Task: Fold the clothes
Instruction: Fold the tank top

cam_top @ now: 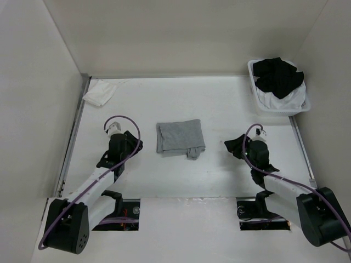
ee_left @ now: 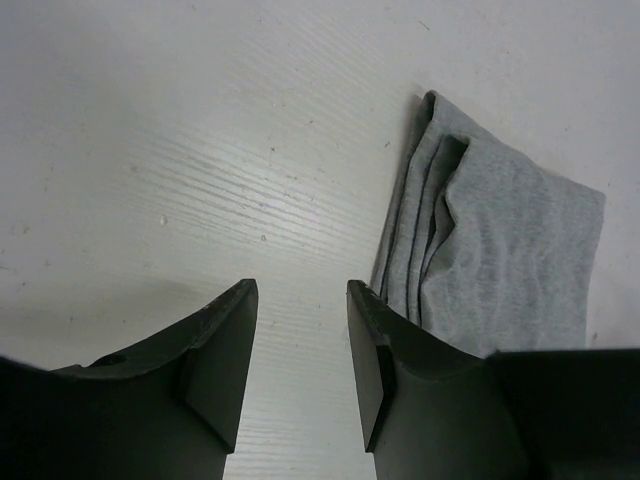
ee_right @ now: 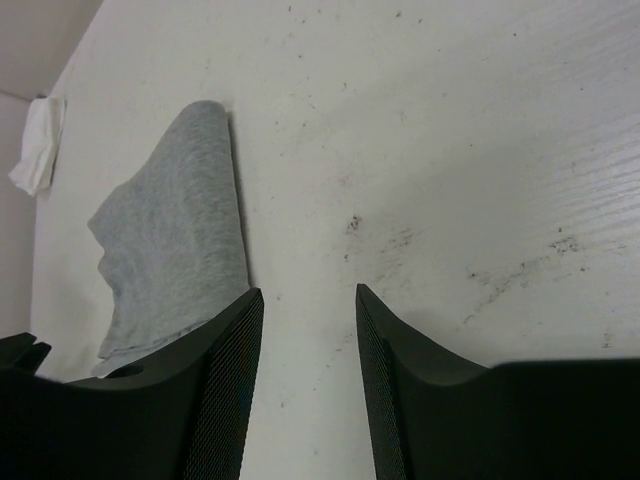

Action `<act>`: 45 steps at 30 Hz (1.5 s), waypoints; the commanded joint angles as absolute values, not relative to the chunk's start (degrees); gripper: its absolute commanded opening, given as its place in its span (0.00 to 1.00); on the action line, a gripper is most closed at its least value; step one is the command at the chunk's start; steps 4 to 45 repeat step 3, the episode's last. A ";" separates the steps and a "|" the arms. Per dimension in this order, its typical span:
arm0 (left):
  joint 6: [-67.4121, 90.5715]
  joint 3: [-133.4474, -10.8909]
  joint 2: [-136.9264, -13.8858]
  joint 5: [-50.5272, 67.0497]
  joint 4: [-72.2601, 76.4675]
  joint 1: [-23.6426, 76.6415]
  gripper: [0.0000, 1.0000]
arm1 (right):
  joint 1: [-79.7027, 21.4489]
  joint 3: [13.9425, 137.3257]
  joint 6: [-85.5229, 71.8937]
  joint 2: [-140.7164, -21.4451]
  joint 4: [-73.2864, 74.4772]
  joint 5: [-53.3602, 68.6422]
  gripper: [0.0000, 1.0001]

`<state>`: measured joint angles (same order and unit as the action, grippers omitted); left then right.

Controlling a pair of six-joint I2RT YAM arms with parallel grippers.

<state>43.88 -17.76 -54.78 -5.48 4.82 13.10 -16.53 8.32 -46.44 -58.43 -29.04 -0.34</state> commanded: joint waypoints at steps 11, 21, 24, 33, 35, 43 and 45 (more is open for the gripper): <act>41.66 -21.27 -56.51 -6.15 5.80 14.37 0.43 | -16.48 10.11 -46.85 -59.24 -33.40 0.09 0.47; 41.66 -21.27 -56.51 -6.15 5.80 14.37 0.43 | -16.48 10.11 -46.85 -59.24 -33.40 0.09 0.47; 41.66 -21.27 -56.51 -6.15 5.80 14.37 0.43 | -16.48 10.11 -46.85 -59.24 -33.40 0.09 0.47; 41.66 -21.27 -56.51 -6.15 5.80 14.37 0.43 | -16.48 10.11 -46.85 -59.24 -33.40 0.09 0.47; 41.66 -21.27 -56.51 -6.15 5.80 14.37 0.43 | -16.48 10.11 -46.85 -59.24 -33.40 0.09 0.47; 41.66 -21.27 -56.51 -6.15 5.80 14.37 0.43 | -16.48 10.11 -46.85 -59.24 -33.40 0.09 0.47; 41.66 -21.27 -56.51 -6.15 5.80 14.37 0.43 | -16.48 10.11 -46.85 -59.24 -33.40 0.09 0.47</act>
